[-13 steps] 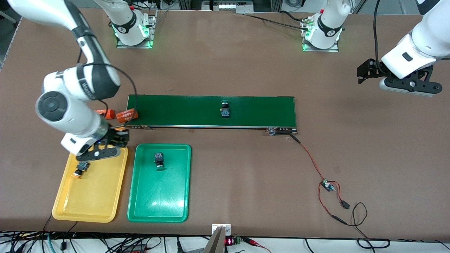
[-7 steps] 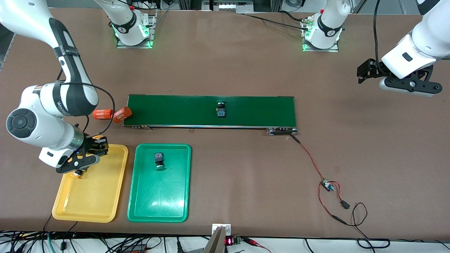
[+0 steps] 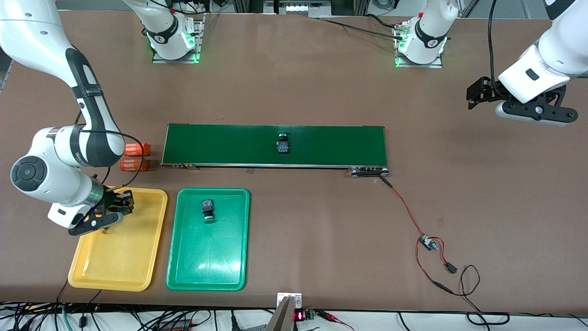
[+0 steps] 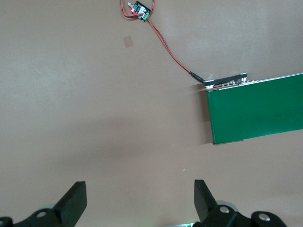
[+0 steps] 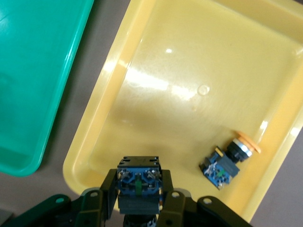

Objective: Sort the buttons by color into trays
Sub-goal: 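Lower the button into the yellow tray and open the right gripper, then move the right gripper back over the green-capped button on the belt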

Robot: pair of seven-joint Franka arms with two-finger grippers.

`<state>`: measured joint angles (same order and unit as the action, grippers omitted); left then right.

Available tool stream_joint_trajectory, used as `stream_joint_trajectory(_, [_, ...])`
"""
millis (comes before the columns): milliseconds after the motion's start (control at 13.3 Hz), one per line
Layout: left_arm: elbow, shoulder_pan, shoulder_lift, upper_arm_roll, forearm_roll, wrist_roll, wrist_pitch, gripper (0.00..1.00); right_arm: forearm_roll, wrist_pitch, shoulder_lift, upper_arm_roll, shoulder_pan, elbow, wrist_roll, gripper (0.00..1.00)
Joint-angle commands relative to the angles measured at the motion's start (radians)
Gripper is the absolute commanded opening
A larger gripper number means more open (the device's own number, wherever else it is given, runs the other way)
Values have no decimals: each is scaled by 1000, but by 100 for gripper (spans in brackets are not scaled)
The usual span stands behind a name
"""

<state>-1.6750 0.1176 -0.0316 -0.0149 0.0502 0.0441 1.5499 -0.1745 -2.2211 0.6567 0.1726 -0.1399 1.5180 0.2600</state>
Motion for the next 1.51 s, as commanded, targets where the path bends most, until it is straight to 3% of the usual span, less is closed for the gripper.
stream_joint_trajectory(0, [29, 0, 12, 3, -12, -7, -25, 100, -6, -66, 58, -16, 2, -27, 13, 16])
stream_joint_trajectory(452, [29, -1, 12, 3, -12, -6, -25, 100, -5, -146, 107, -31, 2, -25, 10, 34])
stream_joint_trajectory(528, [29, -1, 12, 3, -12, -6, -25, 100, -2, -146, 106, -31, 2, -25, 8, 59])
stream_joint_trajectory(679, [29, -4, 12, 3, -13, -6, -25, 100, 6, -144, 104, -31, 3, -24, 8, 65])
stream_joint_trajectory(829, [29, -4, 12, 3, -13, -6, -25, 100, 9, -132, 87, -31, 5, -19, 10, 80])
stream_joint_trajectory(905, [29, -4, 12, 3, -13, -6, -25, 100, 10, -114, 69, -30, 6, -7, 8, 81])
stream_joint_trajectory(1131, [29, -6, 12, 4, -13, -6, -25, 100, 81, 84, -47, -3, 35, 42, -155, 100])
stream_joint_trajectory(1432, [29, -6, 12, 4, -13, -6, -25, 100, 95, 184, -233, 8, 127, 161, -379, 100])
